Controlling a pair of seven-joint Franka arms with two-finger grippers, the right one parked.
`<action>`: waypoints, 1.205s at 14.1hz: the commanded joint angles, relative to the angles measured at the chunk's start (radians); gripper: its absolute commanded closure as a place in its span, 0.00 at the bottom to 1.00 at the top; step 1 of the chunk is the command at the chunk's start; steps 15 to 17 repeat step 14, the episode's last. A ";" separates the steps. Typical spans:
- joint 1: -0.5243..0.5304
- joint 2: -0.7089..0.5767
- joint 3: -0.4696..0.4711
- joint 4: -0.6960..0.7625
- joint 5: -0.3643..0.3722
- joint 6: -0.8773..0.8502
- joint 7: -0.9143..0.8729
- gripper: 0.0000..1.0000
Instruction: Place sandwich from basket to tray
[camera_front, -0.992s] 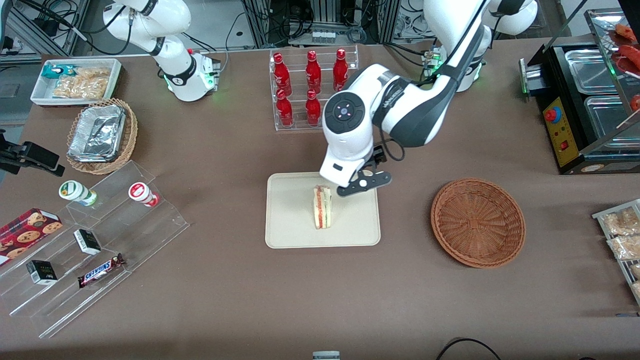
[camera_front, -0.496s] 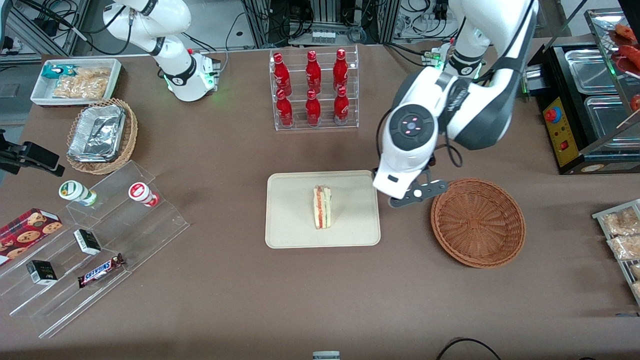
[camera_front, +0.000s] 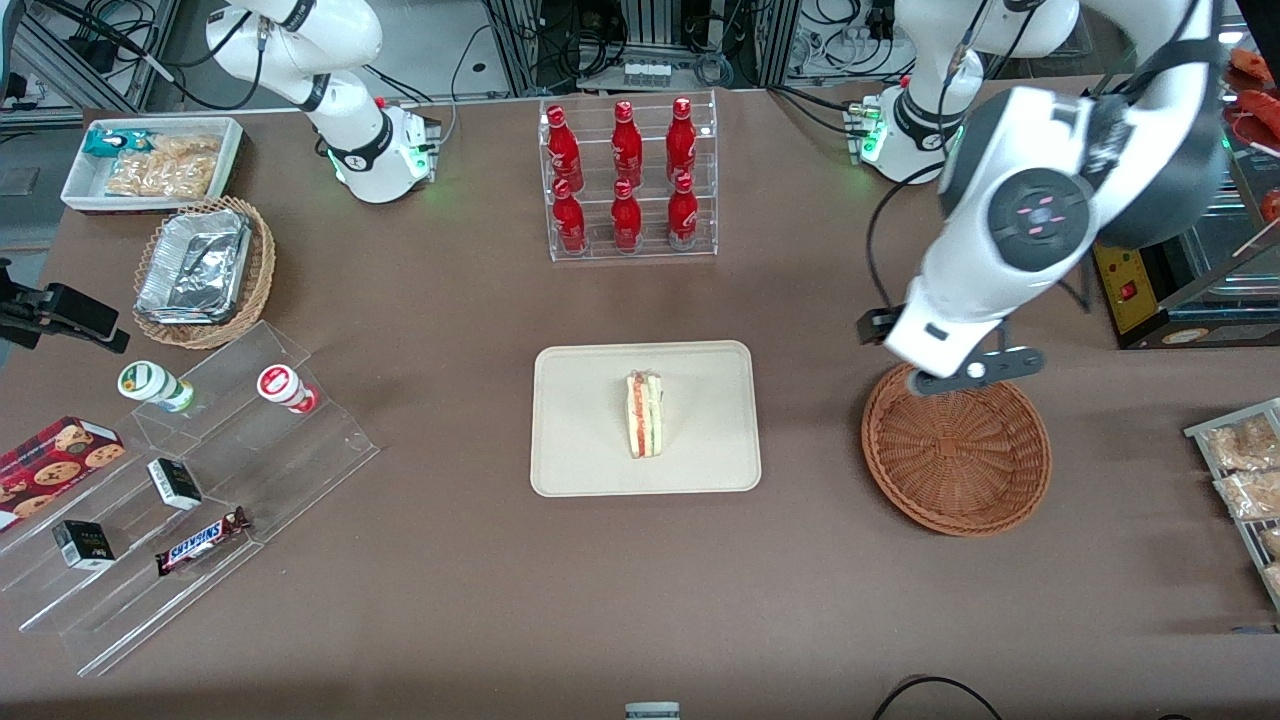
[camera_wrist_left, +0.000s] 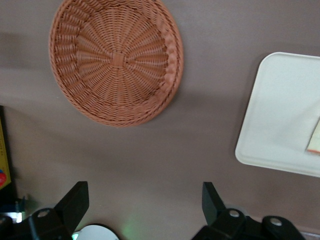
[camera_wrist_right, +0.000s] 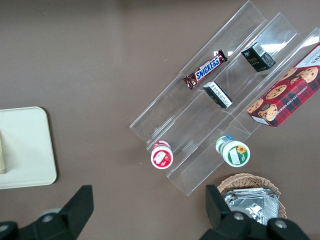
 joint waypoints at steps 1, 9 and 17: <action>0.148 -0.086 -0.090 -0.061 -0.010 -0.035 0.141 0.00; 0.279 -0.197 -0.052 -0.057 -0.003 -0.106 0.459 0.00; 0.277 -0.205 -0.034 -0.041 0.002 -0.095 0.458 0.00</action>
